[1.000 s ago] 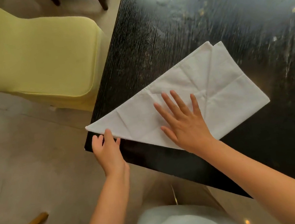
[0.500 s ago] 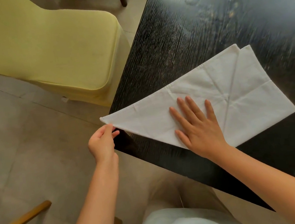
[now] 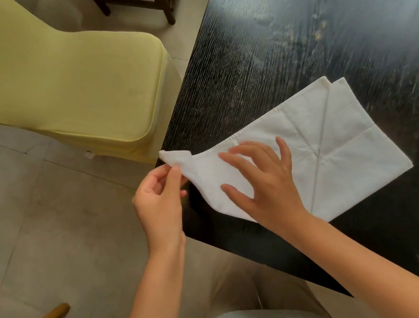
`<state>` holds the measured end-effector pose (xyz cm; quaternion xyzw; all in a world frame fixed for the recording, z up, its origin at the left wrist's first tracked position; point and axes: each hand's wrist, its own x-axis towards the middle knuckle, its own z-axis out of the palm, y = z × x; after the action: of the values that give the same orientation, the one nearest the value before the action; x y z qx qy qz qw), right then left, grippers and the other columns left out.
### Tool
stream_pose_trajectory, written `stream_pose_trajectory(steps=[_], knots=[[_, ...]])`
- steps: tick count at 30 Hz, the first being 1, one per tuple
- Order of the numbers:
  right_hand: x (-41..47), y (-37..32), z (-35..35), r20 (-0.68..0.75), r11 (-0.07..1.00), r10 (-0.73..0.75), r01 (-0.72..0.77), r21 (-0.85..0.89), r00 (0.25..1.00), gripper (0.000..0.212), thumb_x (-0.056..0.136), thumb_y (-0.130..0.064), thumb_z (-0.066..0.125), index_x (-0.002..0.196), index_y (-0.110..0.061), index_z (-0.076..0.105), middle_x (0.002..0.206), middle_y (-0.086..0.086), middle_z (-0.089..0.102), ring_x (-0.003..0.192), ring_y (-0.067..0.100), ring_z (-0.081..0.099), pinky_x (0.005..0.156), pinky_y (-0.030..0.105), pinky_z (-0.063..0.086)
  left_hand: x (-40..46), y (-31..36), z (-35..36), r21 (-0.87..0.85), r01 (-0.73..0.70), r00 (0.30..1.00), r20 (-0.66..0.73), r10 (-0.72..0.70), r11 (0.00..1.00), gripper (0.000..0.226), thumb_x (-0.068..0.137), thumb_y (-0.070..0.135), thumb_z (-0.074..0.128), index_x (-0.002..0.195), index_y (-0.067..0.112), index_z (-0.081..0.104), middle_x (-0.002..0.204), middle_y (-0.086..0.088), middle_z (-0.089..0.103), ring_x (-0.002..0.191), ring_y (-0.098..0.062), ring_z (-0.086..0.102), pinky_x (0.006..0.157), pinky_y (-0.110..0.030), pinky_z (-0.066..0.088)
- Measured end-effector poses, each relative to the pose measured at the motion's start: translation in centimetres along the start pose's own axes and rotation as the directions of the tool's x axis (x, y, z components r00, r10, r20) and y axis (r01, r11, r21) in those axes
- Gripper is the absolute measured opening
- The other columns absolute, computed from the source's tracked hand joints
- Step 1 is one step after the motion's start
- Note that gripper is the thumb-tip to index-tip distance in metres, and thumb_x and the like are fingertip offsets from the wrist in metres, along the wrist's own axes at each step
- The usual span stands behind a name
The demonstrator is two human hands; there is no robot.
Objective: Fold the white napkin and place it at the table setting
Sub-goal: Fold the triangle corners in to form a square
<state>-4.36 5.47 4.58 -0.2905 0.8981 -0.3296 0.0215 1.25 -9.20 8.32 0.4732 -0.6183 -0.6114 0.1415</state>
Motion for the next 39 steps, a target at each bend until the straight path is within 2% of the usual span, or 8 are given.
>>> stream_pose_trajectory(steps=[8, 13, 17, 21, 27, 33, 36, 39], knots=[[2.4, -0.1, -3.0, -0.187, 0.961, 0.193, -0.147, 0.234, 0.963, 0.015, 0.084, -0.021, 0.066, 0.095, -0.013, 0.072, 0.091, 0.001, 0.073, 0.089, 0.015, 0.066, 0.104, 0.049, 0.034, -3.2, 2.5, 5.3, -0.03, -0.12, 0.919, 0.375, 0.122, 0.992, 0.029, 0.097, 0.021, 0.046, 0.094, 0.035, 0.072, 0.097, 0.009, 0.074, 0.099, -0.009, 0.067, 0.083, -0.02, 0.053], [3.2, 3.1, -4.6, -0.193, 0.852, 0.396, -0.281, 0.442, 0.898, 0.008, 0.088, -0.014, 0.062, 0.091, -0.012, 0.069, 0.085, 0.0, 0.069, 0.076, 0.007, 0.061, 0.071, 0.011, 0.049, -3.4, 2.7, 7.1, 0.007, -0.162, 0.862, 0.488, 0.138, 0.987, 0.029, 0.094, 0.03, 0.045, 0.113, 0.022, 0.066, 0.11, 0.004, 0.071, 0.107, -0.005, 0.062, 0.092, -0.024, 0.051], [4.7, 7.9, -5.9, -0.138, 0.767, 0.604, -0.526, 0.368, 0.785, 0.007, 0.086, -0.017, 0.062, 0.084, -0.02, 0.068, 0.079, -0.007, 0.064, 0.076, 0.01, 0.06, 0.079, 0.035, 0.053, -2.1, 1.9, 7.7, 0.13, -0.367, 0.84, 0.472, 0.268, 0.921, 0.025, 0.09, 0.029, 0.046, 0.107, 0.028, 0.063, 0.106, 0.012, 0.068, 0.103, 0.001, 0.06, 0.086, -0.013, 0.048], [5.8, 11.5, -5.9, -0.14, 0.757, 0.653, -0.635, 0.153, 0.744, 0.013, 0.086, -0.024, 0.06, 0.089, -0.017, 0.07, 0.081, -0.008, 0.061, 0.078, 0.01, 0.054, 0.099, 0.042, 0.036, -1.1, -0.2, 8.5, 0.327, -0.577, 0.775, 0.51, 0.374, 0.749, 0.035, 0.093, 0.024, 0.043, 0.122, 0.014, 0.06, 0.124, 0.003, 0.061, 0.12, -0.006, 0.051, 0.1, -0.017, 0.039], [6.6, 13.9, -5.7, -0.159, 0.78, 0.618, -0.626, 0.003, 0.77, 0.011, 0.086, -0.025, 0.056, 0.084, -0.021, 0.066, 0.078, -0.011, 0.058, 0.073, 0.01, 0.048, 0.078, 0.03, 0.017, -0.4, -3.4, 10.4, 0.483, -0.824, 0.567, 0.715, 0.41, 0.296, 0.05, 0.096, 0.026, 0.03, 0.141, 0.008, 0.038, 0.148, -0.008, 0.04, 0.14, -0.021, 0.028, 0.113, -0.05, 0.017], [7.3, 14.8, -5.6, -0.215, 0.821, 0.503, -0.541, -0.185, 0.837, 0.012, 0.084, -0.025, 0.056, 0.087, -0.017, 0.065, 0.086, 0.001, 0.067, 0.081, 0.023, 0.055, 0.076, 0.032, 0.02, 0.2, -4.8, 11.8, 0.522, -0.847, 0.525, 0.79, 0.315, 0.102, 0.056, 0.095, 0.032, 0.026, 0.145, 0.008, 0.028, 0.154, -0.008, 0.029, 0.143, -0.02, 0.018, 0.113, -0.052, 0.007], [7.1, 15.3, -5.4, -0.211, 0.849, 0.336, -0.392, -0.355, 0.918, 0.042, 0.081, -0.025, 0.061, 0.122, -0.017, 0.055, 0.12, 0.012, 0.058, 0.11, 0.032, 0.05, 0.086, 0.041, 0.031, 0.4, -5.2, 12.2, 0.524, -0.85, 0.511, 0.798, 0.319, 0.049, 0.058, 0.095, 0.035, 0.026, 0.147, 0.008, 0.025, 0.155, -0.007, 0.026, 0.143, -0.019, 0.015, 0.112, -0.053, 0.005], [6.8, 16.2, -5.0, 0.069, 0.864, 0.185, -0.129, -0.487, 0.98, 0.057, 0.092, -0.03, 0.045, 0.146, -0.022, 0.028, 0.156, 0.01, 0.022, 0.144, 0.028, 0.015, 0.111, 0.054, 0.013, 1.1, -4.9, 14.2, 0.48, -0.875, 0.439, 0.843, 0.31, -0.066, 0.058, 0.094, 0.037, 0.027, 0.146, 0.009, 0.026, 0.154, -0.007, 0.027, 0.143, -0.021, 0.021, 0.111, -0.058, 0.008]])
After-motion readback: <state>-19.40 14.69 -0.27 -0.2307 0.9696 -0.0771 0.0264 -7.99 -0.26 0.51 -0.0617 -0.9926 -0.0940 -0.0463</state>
